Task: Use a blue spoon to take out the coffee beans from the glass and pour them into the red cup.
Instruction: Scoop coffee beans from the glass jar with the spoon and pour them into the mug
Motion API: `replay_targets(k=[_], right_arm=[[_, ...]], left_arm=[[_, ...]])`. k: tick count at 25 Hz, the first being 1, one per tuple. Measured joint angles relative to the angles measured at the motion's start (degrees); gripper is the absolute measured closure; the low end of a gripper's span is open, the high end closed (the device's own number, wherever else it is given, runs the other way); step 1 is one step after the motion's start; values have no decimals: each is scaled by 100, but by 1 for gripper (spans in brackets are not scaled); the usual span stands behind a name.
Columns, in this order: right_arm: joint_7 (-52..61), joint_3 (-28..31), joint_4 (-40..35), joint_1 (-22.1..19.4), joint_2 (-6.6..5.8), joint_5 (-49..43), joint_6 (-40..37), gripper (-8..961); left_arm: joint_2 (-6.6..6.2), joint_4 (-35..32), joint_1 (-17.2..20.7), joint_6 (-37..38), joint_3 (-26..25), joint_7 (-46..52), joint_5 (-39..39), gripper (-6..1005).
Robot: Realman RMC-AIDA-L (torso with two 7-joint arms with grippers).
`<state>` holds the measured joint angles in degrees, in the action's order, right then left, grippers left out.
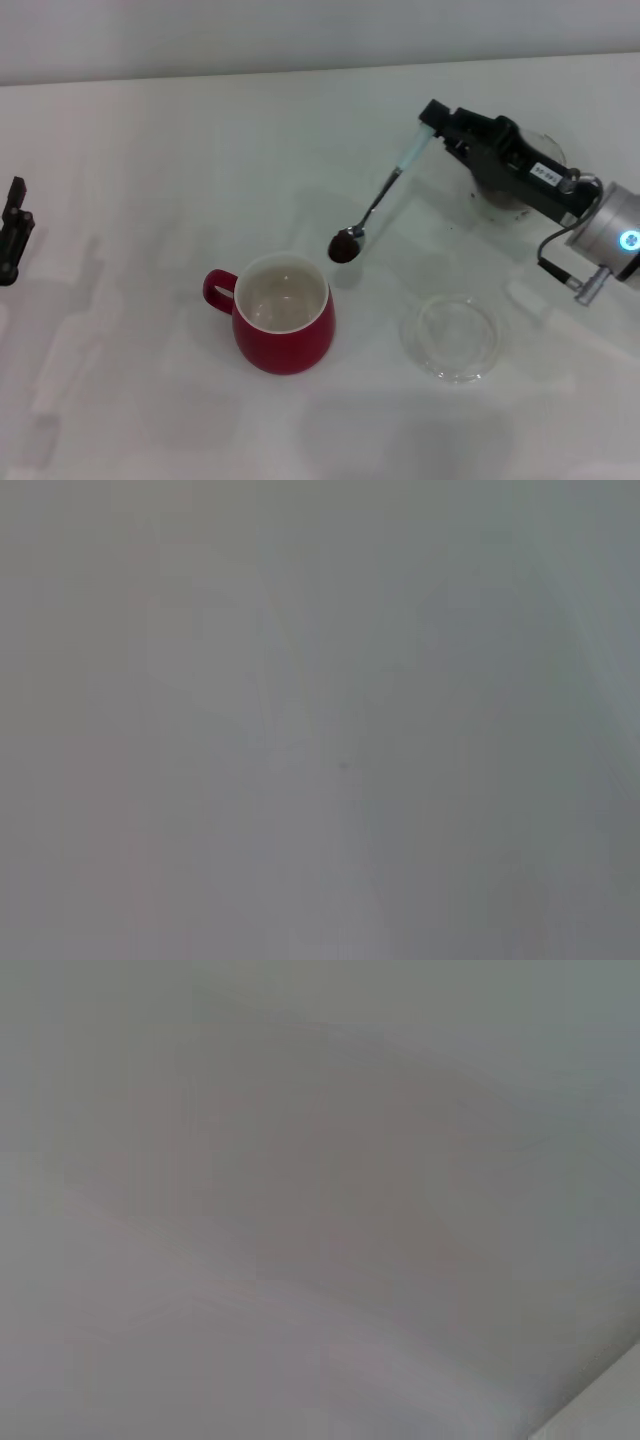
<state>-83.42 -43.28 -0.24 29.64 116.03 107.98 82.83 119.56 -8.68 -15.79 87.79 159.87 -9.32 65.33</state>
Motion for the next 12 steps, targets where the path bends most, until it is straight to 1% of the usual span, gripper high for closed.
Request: replay_targets(k=[12], right_arm=[[-617, -47, 774, 676, 16, -122, 52, 763]], left_arm=[[-8, -2, 30, -8, 1, 0, -33, 318]])
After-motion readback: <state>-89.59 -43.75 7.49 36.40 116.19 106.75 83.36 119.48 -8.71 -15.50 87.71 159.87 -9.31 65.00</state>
